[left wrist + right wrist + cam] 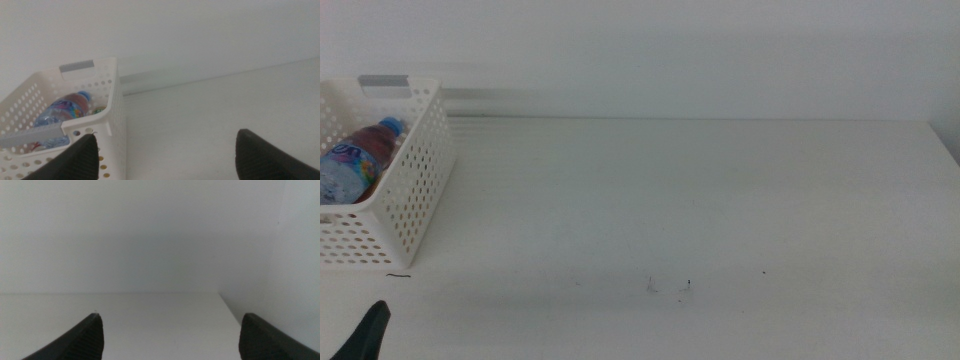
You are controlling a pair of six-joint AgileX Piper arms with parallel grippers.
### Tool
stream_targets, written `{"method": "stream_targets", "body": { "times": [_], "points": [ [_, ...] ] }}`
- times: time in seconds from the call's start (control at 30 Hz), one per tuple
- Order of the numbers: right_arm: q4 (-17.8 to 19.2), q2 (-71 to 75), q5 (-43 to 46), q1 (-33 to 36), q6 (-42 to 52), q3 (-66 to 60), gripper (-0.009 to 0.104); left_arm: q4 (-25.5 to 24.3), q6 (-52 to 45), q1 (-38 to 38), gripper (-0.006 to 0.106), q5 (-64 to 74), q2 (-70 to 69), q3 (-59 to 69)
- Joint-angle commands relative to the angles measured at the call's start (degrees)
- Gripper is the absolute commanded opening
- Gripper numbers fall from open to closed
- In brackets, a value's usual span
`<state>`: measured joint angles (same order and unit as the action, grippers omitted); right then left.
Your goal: Use arms to grab the bottles and put them into the dustbin to the left of the table.
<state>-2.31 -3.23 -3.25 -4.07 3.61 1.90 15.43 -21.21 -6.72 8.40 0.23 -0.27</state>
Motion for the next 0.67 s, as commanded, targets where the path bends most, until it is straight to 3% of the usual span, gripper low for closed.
{"method": "stream_targets", "body": {
  "times": [0.0, 0.1, 0.37, 0.63],
  "points": [
    [0.75, 2.43, -0.29, -0.47, 0.26, -1.90, 0.088, -0.38, 0.08, 0.58, 0.094, 0.12, -0.23, 0.27],
    [0.86, 3.23, -3.82, -0.47, 0.26, -1.90, 0.088, -0.38, 0.08, 1.91, 0.094, -1.56, -0.23, 0.27],
    [0.24, 3.23, -1.43, -0.47, 0.26, -1.90, 0.088, -2.54, 0.08, 7.01, 0.094, -2.23, -0.23, 0.27],
    [0.24, 3.23, -1.43, -0.47, 0.26, -1.90, 0.088, -2.54, 0.08, 7.22, 0.094, -1.38, -0.23, 0.27]
  ]
}}
